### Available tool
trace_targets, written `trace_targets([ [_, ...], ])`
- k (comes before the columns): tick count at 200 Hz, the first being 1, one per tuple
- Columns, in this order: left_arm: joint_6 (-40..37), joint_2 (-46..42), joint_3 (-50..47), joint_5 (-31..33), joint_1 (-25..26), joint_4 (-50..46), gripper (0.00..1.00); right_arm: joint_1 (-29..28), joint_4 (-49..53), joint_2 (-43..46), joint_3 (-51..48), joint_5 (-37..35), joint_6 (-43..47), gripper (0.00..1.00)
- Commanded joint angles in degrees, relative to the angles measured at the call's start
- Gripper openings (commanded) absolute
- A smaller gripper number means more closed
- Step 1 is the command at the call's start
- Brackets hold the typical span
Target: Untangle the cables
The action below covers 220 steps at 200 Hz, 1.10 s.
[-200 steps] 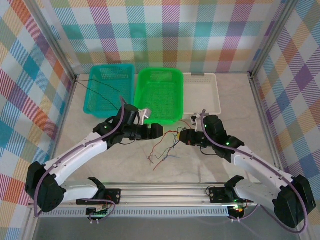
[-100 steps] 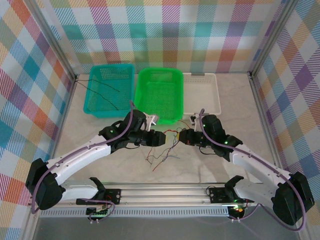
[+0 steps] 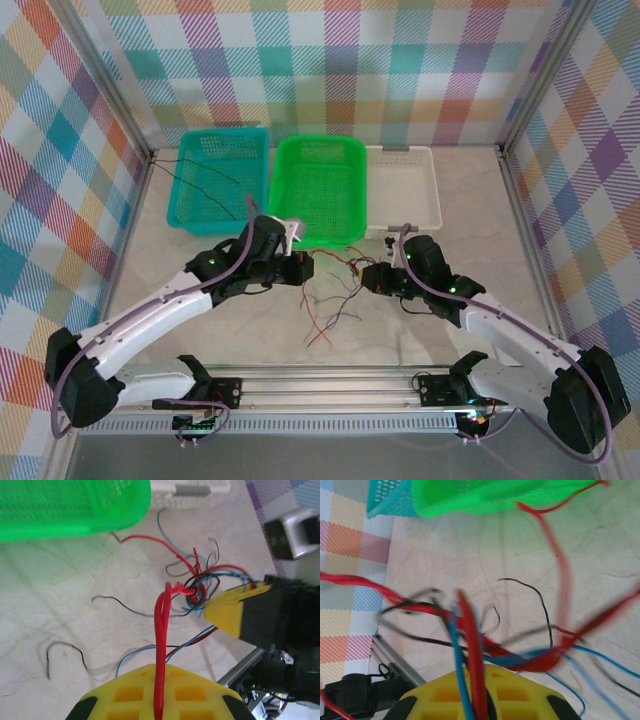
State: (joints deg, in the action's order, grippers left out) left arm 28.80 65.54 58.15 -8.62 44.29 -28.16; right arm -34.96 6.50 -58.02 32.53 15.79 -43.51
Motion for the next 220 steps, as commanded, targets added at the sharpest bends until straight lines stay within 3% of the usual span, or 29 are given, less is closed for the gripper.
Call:
trace_targets([
  [1, -1.36, -3.86, 4.46, 5.18, -2.40, -5.37, 0.00, -0.21, 1.46, 1.25, -2.41, -4.53, -1.38, 0.00],
  [55, -4.89, -6.84, 11.31, 6.13, -10.58, -14.90, 0.00, 1.40, 3.77, 4.36, -6.43, -10.12, -3.49, 0.00],
  [101, -9.21, -8.14, 17.69, 5.13, -19.73, -23.05, 0.00, 7.44, 7.86, 9.56, -10.89, -11.39, -7.44, 0.00],
  [161, -9.46, -10.43, 21.17, 13.28, -20.56, -26.47, 0.00, 15.36, 16.82, 13.96, -11.43, -10.94, -8.09, 0.00],
  [189, -9.60, -11.66, 22.36, 13.94, -20.56, -27.13, 0.00, 19.52, 17.22, 14.21, -12.41, -7.33, -7.73, 0.00],
  [220, -9.90, -12.25, 23.49, 16.02, -20.56, -27.89, 0.00, 21.25, 19.15, 14.15, -11.92, -7.90, -7.27, 0.00],
])
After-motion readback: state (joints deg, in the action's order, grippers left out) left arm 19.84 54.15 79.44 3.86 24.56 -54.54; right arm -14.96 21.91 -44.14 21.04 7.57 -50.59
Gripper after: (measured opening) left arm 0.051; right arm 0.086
